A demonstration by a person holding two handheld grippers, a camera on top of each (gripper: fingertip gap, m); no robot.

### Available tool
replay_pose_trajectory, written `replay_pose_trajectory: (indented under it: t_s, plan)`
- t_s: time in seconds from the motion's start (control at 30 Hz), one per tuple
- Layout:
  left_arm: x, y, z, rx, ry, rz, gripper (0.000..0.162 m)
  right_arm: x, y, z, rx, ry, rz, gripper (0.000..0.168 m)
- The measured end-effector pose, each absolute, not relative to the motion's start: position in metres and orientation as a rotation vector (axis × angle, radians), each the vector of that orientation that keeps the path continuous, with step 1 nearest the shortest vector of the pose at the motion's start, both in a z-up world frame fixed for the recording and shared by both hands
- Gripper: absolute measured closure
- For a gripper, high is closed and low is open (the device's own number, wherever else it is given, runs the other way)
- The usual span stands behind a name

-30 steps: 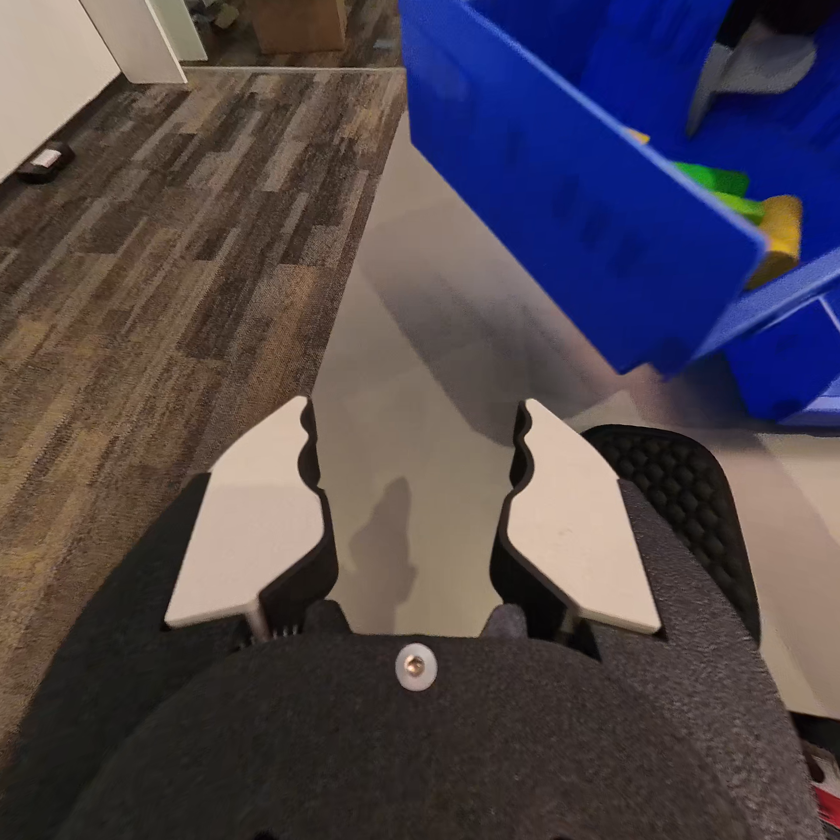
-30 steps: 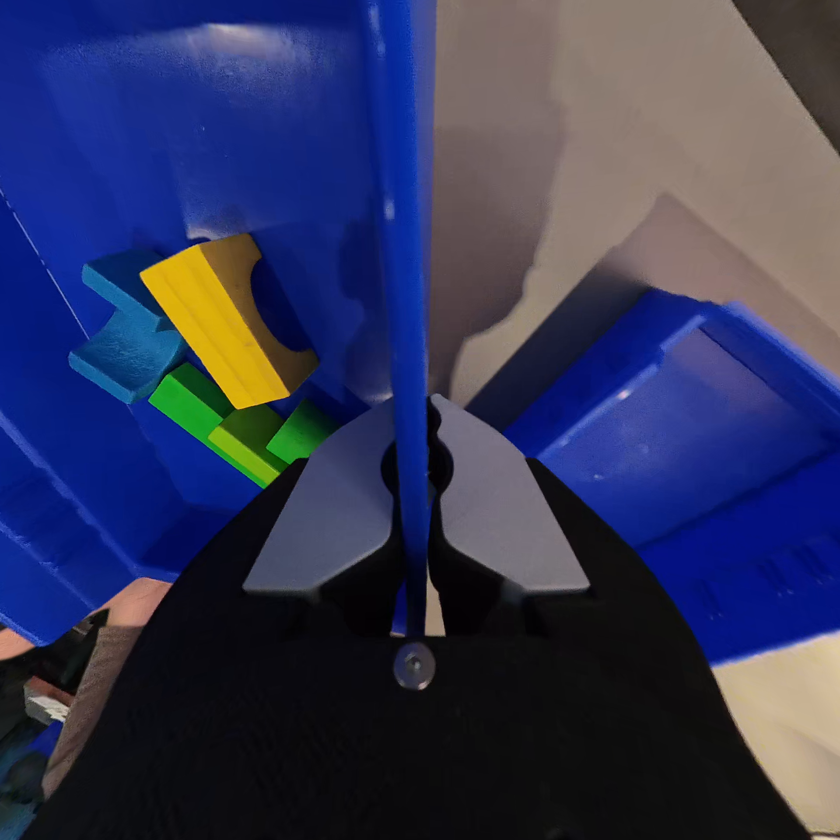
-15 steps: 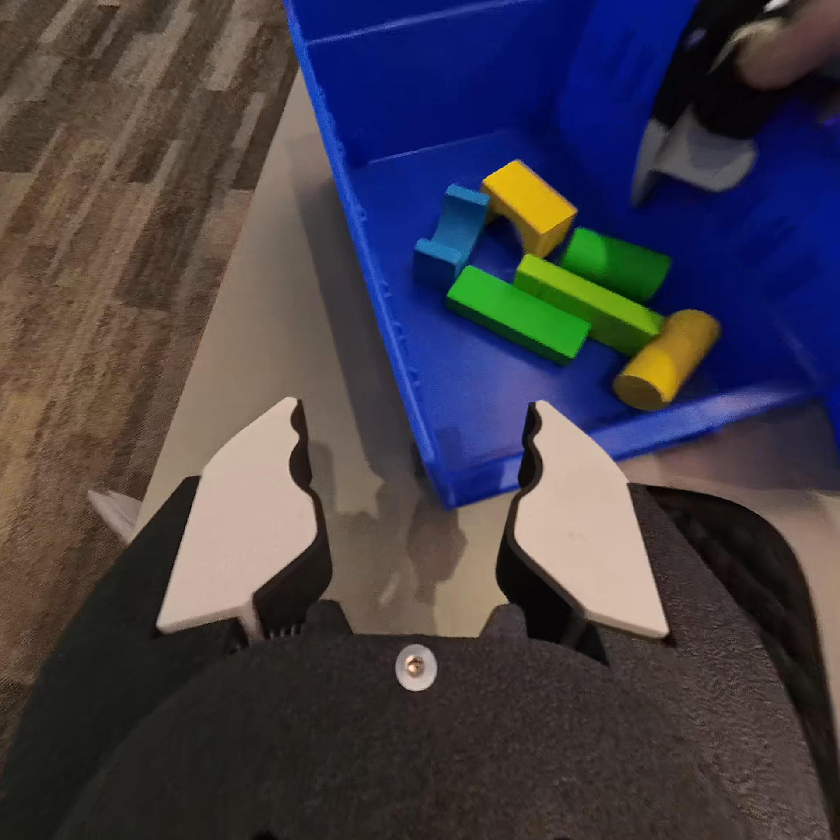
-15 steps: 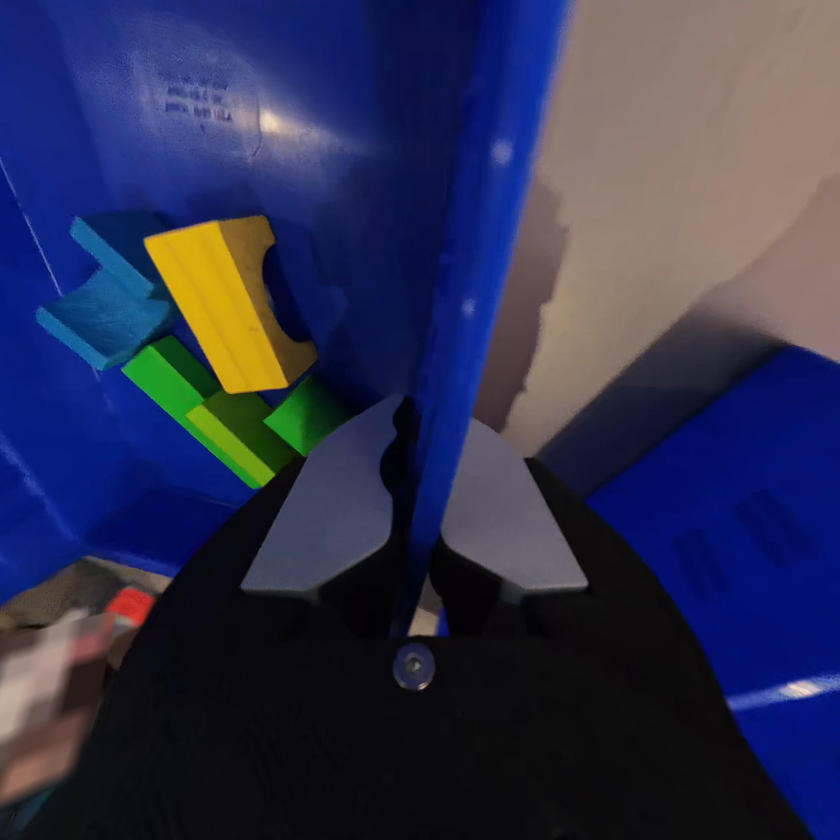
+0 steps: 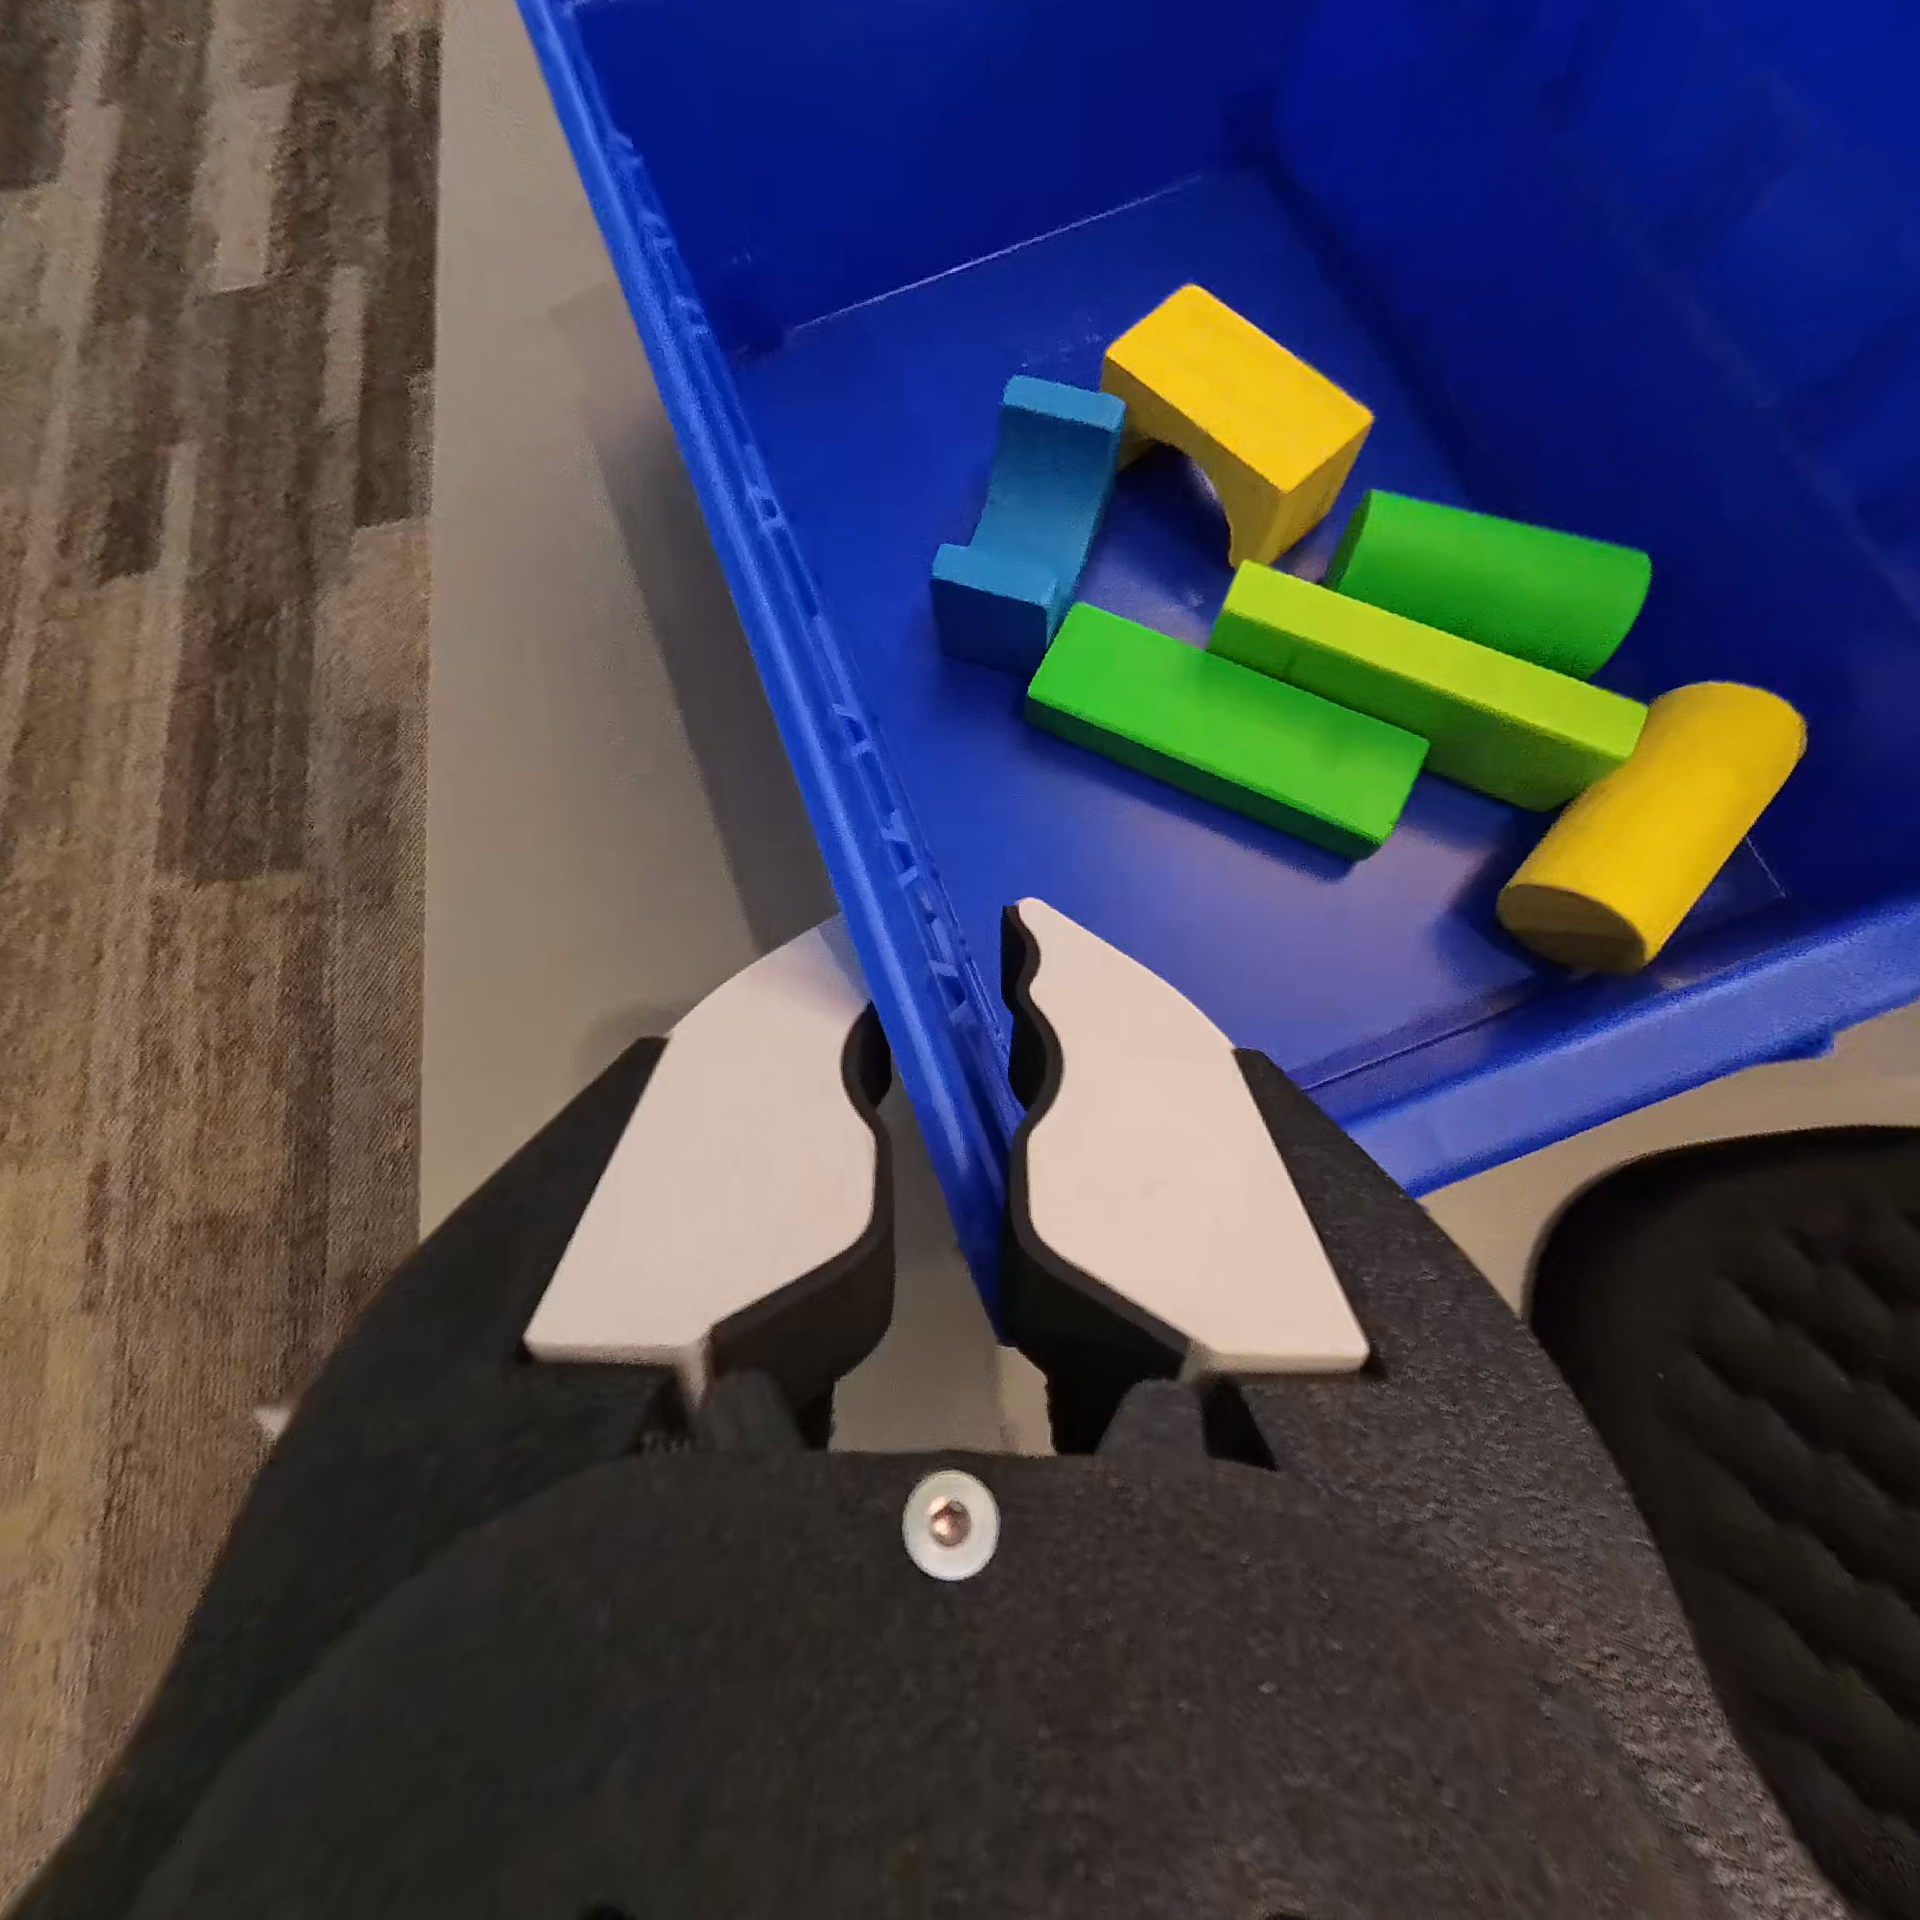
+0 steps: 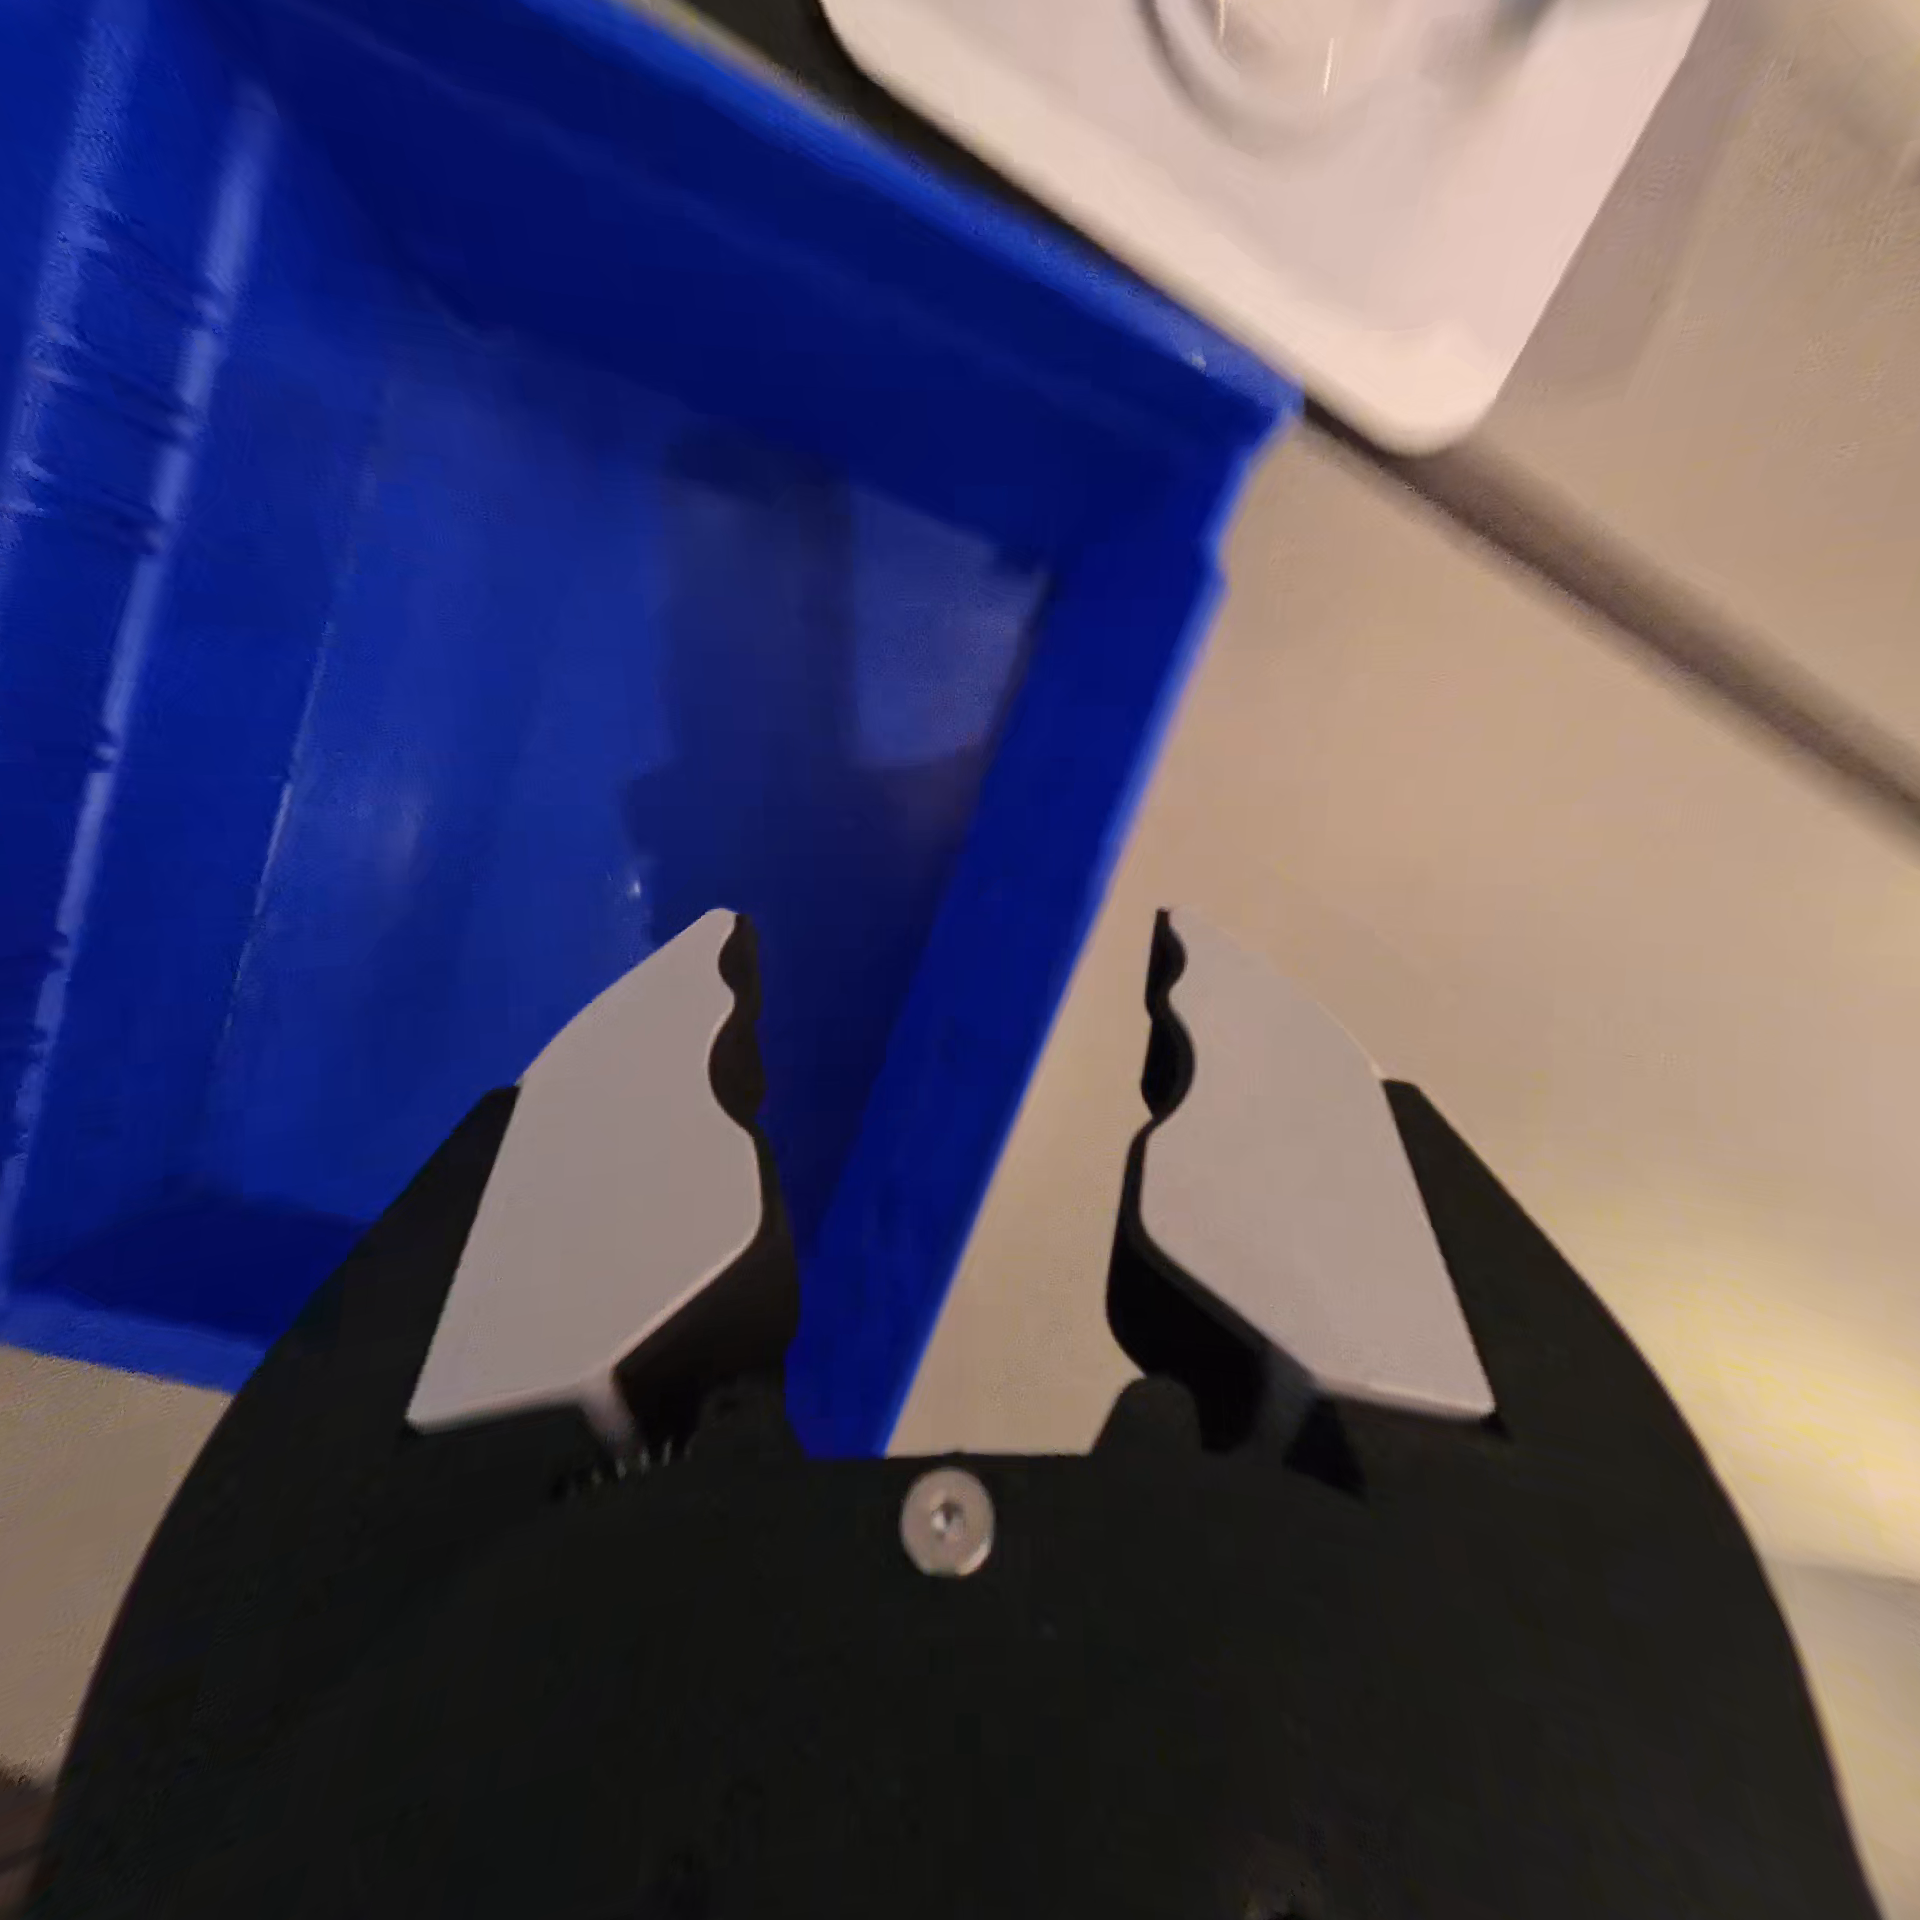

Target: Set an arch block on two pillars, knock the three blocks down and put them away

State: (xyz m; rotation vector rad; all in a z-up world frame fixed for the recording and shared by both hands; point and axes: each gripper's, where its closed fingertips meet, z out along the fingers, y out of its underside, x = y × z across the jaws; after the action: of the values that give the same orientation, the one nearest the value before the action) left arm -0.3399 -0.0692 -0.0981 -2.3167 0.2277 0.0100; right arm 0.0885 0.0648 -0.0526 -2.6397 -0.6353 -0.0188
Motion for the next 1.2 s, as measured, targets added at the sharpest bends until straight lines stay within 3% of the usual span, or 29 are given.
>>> replay_pose_trajectory:
  t_s: [0.2, 0.33, 0.57, 0.67, 0.7, 0.77, 0.93, 1.2]
  plan:
    - [-0.335, -0.053, -0.099, -2.335, 0.328, -0.012, 0.152, 0.12, 0.04, -0.096, -2.842, -0.559, 0.069, 0.097]
    - [-0.319, -0.051, -0.099, -2.326, 0.363, -0.017, 0.152, 0.128, 0.031, -0.112, -2.971, -0.668, -0.132, 0.114]
    - [-0.304, -0.052, -0.099, -2.328, 0.416, -0.053, 0.15, 0.126, 0.029, -0.13, -3.121, -0.682, -0.16, 0.124]
    - [-0.303, -0.054, -0.1, -2.342, 0.416, -0.083, 0.148, 0.114, 0.023, -0.139, -3.203, -0.614, 0.088, 0.15]
    - [-0.304, -0.054, -0.101, -2.347, 0.413, -0.068, 0.139, 0.107, 0.02, -0.139, -3.226, -0.546, 0.242, 0.162]
    - [-0.309, -0.054, -0.101, -2.34, 0.405, -0.016, 0.13, 0.112, 0.023, -0.139, -3.236, -0.462, 0.315, 0.163]
    - [-0.303, -0.054, -0.1, -2.332, 0.405, -0.035, 0.145, 0.139, 0.027, -0.14, -3.225, -0.44, 0.306, 0.163]
    - [-0.305, -0.051, -0.1, -2.326, 0.368, -0.038, 0.152, 0.234, 0.024, -0.141, -3.231, -0.313, 0.295, 0.163]
